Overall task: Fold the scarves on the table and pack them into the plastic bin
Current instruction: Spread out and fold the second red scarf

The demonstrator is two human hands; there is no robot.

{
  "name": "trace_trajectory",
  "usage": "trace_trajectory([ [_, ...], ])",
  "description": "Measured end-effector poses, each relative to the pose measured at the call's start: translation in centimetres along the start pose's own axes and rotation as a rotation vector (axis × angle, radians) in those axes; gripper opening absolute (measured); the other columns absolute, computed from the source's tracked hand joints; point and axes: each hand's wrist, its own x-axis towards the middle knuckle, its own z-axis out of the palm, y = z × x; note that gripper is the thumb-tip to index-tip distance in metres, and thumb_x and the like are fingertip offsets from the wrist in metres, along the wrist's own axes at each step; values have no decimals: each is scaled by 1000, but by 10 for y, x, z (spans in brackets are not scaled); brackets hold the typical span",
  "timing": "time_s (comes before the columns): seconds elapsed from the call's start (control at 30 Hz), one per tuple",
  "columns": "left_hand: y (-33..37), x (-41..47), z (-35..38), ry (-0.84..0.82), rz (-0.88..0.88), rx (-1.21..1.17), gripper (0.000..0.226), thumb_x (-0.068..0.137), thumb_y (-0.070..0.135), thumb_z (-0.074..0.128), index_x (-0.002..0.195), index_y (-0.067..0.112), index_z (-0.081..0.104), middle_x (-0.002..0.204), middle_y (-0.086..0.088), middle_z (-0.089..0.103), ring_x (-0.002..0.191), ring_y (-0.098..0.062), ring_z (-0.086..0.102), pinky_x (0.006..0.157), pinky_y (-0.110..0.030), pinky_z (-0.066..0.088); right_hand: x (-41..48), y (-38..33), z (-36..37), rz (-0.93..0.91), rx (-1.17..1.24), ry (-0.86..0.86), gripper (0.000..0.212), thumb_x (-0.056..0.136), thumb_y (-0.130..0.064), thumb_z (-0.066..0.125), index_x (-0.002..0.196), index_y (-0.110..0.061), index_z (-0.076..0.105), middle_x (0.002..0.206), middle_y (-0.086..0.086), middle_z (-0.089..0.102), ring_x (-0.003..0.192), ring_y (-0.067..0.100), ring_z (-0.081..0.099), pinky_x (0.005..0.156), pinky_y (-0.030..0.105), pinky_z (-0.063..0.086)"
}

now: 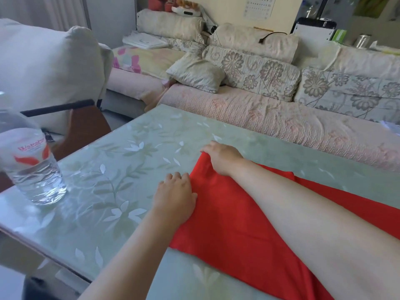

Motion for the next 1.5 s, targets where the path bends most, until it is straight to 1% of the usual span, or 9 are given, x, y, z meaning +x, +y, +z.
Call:
trace_trajectory([
  [0.2,0,0,-8,-137,-130,-18,24,94,34,54,109,15,53,119,-5,57,111,-26,56,82,-32,41,30,5,2,-161,-166,-94,65,96,-1,40,152,-35,35,153,-7,41,137,19,45,105,31,40],
  [0.33,-5,0,-14,-189,-167,-83,25,89,26,56,74,20,37,107,-2,59,94,-24,54,72,-29,37,40,11,2,-185,-204,-72,53,95,-2,44,138,-31,55,133,1,54,122,25,55,93,34,44],
  [0.47,5,3,-28,-199,-151,-199,12,86,28,51,89,17,54,102,-1,61,90,-22,54,72,-30,40,32,28,-11,-173,-167,4,27,85,-6,53,104,-14,71,116,10,60,107,31,59,84,36,50],
  [0.8,104,-12,-85,-352,109,-476,19,90,31,58,103,22,68,97,2,68,86,-16,66,83,-34,55,-104,149,-57,69,135,242,24,81,-7,53,89,-20,71,86,4,69,85,27,63,76,39,52],
  [1.07,235,-45,-96,-368,230,-822,10,88,25,65,85,16,68,85,-11,72,68,-21,66,69,-36,58,-229,251,-76,224,114,273,39,82,-10,44,102,-23,76,103,2,74,98,26,66,87,41,53],
  [1.2,303,-51,-85,-385,284,-837,21,85,27,67,93,7,69,88,-16,72,69,-20,61,75,-41,57,-278,293,-76,233,111,327,38,82,2,49,105,-14,76,112,8,73,108,28,65,96,41,49],
  [1.37,383,-69,-57,-368,340,-763,24,85,26,65,92,2,68,78,-13,65,67,-21,57,66,-34,52,-324,337,-59,282,164,373,37,79,9,51,99,-8,77,110,11,73,106,30,67,96,39,49],
  [1.43,405,-76,-39,-398,328,-768,22,85,23,63,91,1,67,77,-19,67,63,-26,63,64,-34,55,-339,351,-44,339,199,341,41,81,10,50,106,-9,76,123,13,68,117,30,63,103,38,45],
  [1.5,420,-82,-20,-540,250,-883,20,89,20,61,100,4,64,79,-18,68,66,-32,70,66,-38,60,-352,359,-26,457,171,186,47,90,1,47,130,-15,65,153,9,44,136,26,48,114,35,35],
])
